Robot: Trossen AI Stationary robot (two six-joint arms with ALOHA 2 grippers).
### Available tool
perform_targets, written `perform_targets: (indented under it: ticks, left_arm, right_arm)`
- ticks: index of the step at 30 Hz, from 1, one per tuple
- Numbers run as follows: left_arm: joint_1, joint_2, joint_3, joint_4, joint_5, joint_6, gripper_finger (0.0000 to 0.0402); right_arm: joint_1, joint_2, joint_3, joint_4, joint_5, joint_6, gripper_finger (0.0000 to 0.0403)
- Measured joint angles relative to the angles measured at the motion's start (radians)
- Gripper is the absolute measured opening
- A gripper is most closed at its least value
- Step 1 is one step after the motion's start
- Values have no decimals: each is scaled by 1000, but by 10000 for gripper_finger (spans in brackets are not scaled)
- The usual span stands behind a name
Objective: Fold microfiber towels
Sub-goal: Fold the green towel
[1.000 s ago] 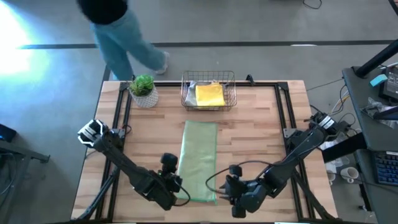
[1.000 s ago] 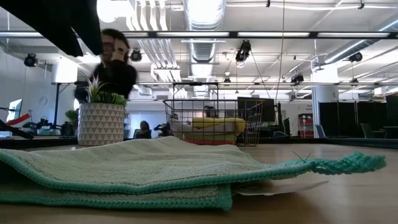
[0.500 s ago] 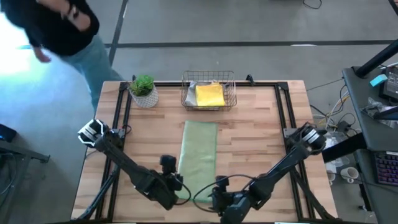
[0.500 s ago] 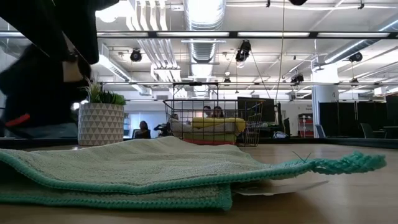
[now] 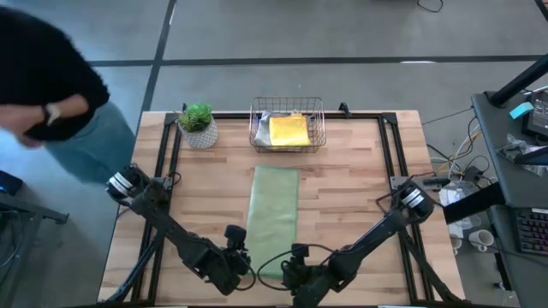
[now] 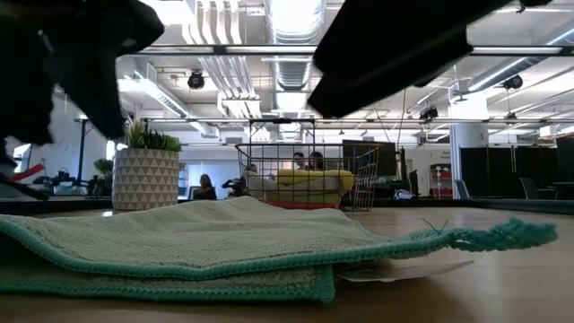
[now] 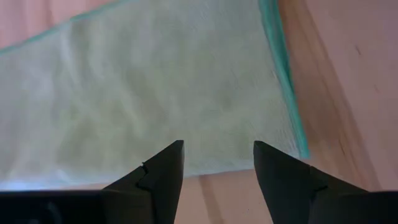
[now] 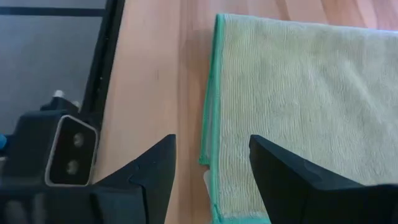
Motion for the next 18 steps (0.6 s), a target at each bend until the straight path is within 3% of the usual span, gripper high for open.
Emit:
perform_targets:
  ticks: [8, 18]
  left_arm:
    - [-26, 11, -83, 142, 75, 25, 178]
    - [-26, 54, -88, 233, 106, 26, 178]
  right_arm:
    - [-28, 37, 7, 2, -52, -10, 194]
    - [-63, 79, 7, 18, -124, -10, 194]
